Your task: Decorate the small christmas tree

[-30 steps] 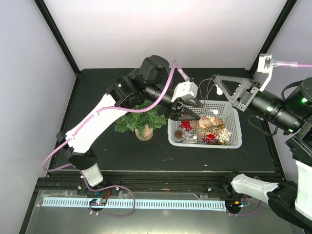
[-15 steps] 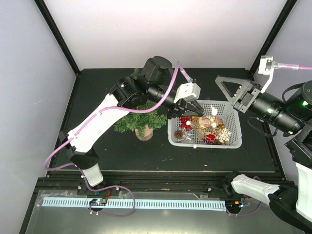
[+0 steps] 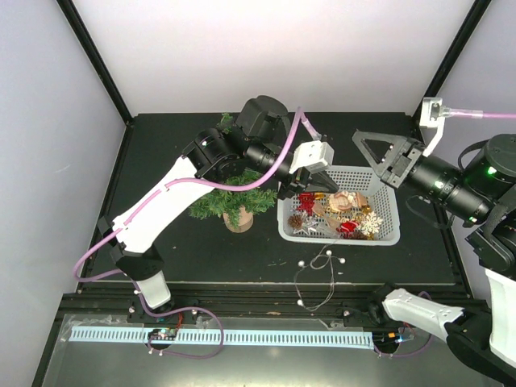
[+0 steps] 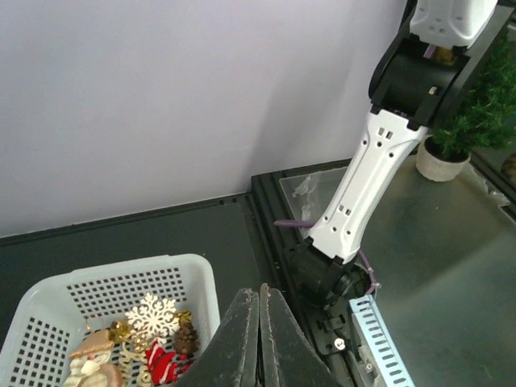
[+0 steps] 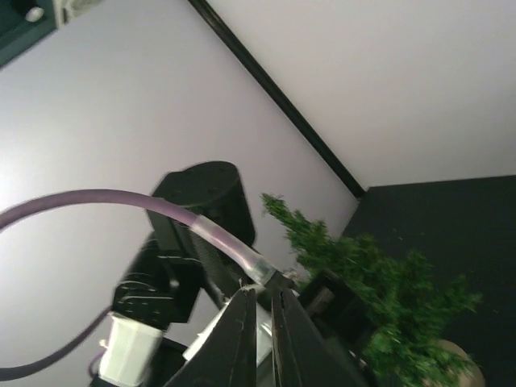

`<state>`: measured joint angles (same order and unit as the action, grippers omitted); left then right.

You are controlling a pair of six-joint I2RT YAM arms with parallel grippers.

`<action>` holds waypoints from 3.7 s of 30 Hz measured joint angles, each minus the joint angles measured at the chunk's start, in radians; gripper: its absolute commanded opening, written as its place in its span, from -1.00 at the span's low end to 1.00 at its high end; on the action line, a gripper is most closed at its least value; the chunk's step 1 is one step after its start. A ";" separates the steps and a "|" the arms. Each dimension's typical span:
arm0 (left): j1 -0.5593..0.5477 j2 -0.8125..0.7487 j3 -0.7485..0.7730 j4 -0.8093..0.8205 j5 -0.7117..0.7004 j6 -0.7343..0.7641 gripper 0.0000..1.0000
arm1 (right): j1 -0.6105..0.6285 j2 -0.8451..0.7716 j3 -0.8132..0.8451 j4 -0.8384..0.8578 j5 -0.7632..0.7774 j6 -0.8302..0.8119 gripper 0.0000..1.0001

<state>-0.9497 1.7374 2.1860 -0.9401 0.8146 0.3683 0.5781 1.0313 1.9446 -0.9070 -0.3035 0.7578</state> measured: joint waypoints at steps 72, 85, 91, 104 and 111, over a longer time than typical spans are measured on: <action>0.359 -0.488 -0.251 -0.120 -0.238 0.122 0.41 | 0.303 0.204 -1.277 0.135 -0.248 -0.115 -0.98; 0.385 -0.488 -0.253 -0.114 -0.239 0.122 0.41 | 0.180 0.201 -1.097 -0.048 -0.150 -0.212 -0.98; 0.404 -0.488 -0.267 -0.114 -0.240 0.123 0.42 | 0.017 0.233 -1.088 -0.111 -0.106 -0.296 -0.98; 0.432 -0.488 -0.286 -0.108 -0.242 0.124 0.43 | -0.250 0.404 -0.832 -0.141 -0.062 -0.405 -0.98; 0.433 -0.486 -0.283 -0.111 -0.218 0.127 0.45 | -0.249 0.233 -0.695 -0.165 -0.184 -0.383 -0.98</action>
<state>-0.5163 1.2514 1.9034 -1.0508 0.5964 0.4953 0.3294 1.2644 1.2495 -1.0718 -0.4873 0.3744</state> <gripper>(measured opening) 0.721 0.014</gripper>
